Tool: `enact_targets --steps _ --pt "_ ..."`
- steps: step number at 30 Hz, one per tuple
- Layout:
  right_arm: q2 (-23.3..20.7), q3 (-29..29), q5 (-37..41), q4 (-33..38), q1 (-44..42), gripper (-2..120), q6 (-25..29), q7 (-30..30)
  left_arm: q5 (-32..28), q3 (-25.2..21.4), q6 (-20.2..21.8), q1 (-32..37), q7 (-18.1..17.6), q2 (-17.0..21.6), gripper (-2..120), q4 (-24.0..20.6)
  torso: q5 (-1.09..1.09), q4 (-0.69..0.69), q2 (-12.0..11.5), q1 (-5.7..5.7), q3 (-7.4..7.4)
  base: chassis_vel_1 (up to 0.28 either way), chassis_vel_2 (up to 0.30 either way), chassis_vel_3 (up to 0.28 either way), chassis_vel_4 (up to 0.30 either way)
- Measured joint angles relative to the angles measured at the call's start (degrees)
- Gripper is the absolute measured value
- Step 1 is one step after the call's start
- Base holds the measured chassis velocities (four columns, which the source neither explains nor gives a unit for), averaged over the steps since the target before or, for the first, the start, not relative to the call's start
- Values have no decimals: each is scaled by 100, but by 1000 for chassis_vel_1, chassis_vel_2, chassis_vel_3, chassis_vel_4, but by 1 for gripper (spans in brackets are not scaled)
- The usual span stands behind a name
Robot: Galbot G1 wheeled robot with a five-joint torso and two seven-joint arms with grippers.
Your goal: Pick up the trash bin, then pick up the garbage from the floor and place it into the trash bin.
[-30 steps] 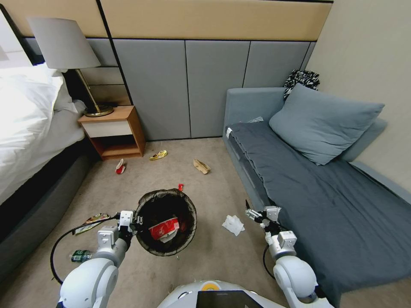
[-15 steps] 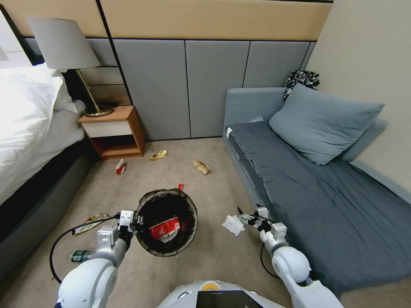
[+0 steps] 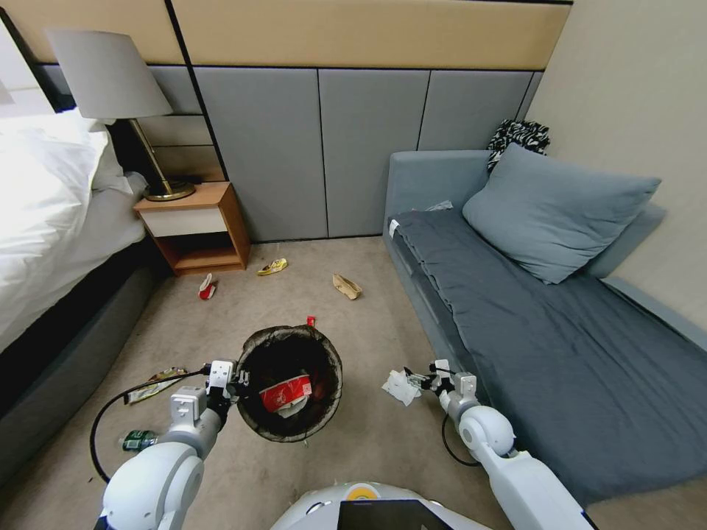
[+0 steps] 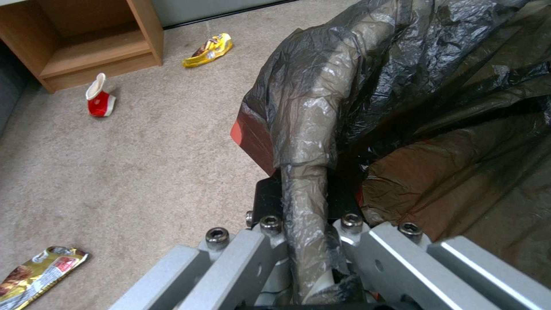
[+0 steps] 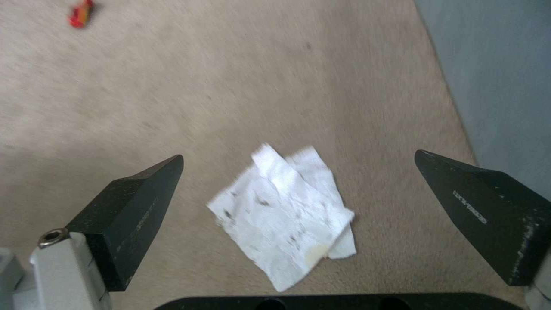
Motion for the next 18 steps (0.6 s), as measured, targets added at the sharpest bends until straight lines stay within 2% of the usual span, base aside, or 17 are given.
enact_targets --steps 8,14,15,18 --pt "344 -124 -189 -869 421 100 35 9 0 38 5 -33 33 41 1 23 -2 1 0 0 0 0 0 0 0" --pt "489 -219 -335 -1233 628 100 88 -11 -1 60 6 -54 38 34 1 29 -2 -1 0 0 0 0 0 0 0" --pt "631 -309 -474 -1562 840 100 184 -75 4 76 6 -55 40 23 1 30 -2 0 0 0 0 0 0 0 0" --pt "726 -334 -573 -1801 958 100 248 -141 5 77 6 -52 42 23 1 30 0 0 0 0 0 0 0 0 0"
